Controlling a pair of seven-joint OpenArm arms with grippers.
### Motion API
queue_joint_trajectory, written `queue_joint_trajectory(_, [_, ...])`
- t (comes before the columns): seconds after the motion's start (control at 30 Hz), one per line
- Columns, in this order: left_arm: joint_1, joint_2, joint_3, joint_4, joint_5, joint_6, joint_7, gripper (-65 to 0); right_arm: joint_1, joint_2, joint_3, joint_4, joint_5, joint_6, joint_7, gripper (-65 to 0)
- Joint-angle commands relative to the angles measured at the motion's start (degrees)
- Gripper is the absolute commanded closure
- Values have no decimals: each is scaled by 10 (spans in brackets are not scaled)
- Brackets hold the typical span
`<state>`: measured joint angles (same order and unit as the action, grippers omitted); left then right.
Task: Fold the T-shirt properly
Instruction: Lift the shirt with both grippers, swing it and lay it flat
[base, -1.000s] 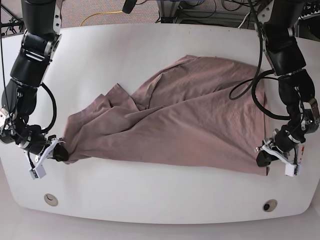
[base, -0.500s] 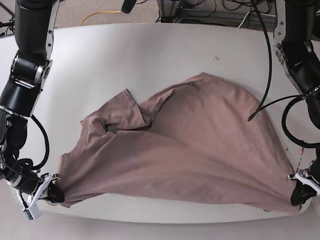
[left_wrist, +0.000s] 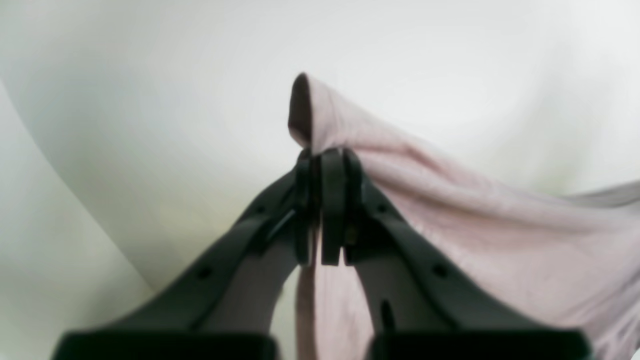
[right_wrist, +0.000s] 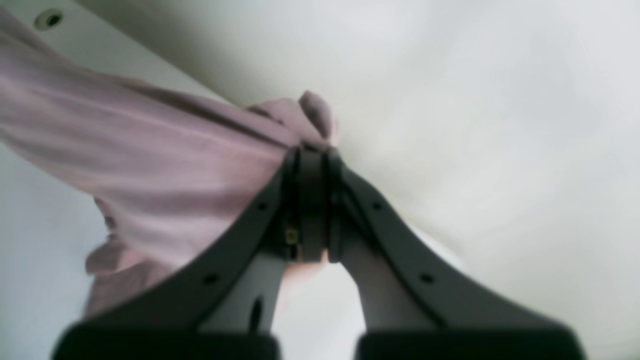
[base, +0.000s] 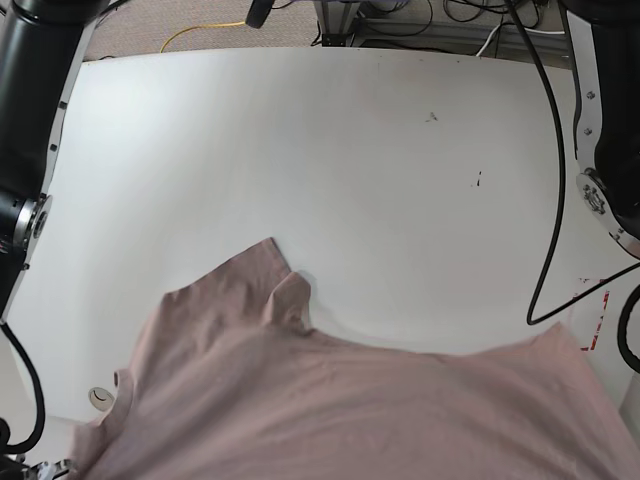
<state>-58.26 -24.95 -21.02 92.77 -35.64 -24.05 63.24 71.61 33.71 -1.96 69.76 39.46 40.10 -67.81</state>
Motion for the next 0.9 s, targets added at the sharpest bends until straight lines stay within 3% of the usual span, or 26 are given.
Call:
queue_joint_trajectory(0.0, [-47,-16,-1,8,-7,2,-25,-4,32,7,-17,9,7,-1,7,0])
queue_joint_trajectory(0.27, [-98,-16,29,9,-9,2,-24,-4,32,32,-46,18,35,-1,-19,0])
queue_joint_trajectory(0.5, [-9,-14,28,20,-12,-1,-24,-4,26,74,-33,67,89,-1,-25,0])
queue_joint_trajectory(0.77, [198,-10,26,118,-12,-1,-25,-4,-226,75,140,142,99,-1,-26,0])
queue_joint_trajectory(0.87, [266,5,16,135,-12,-2,-25,-4,-311,47,179,162,99,-1,-25,0])
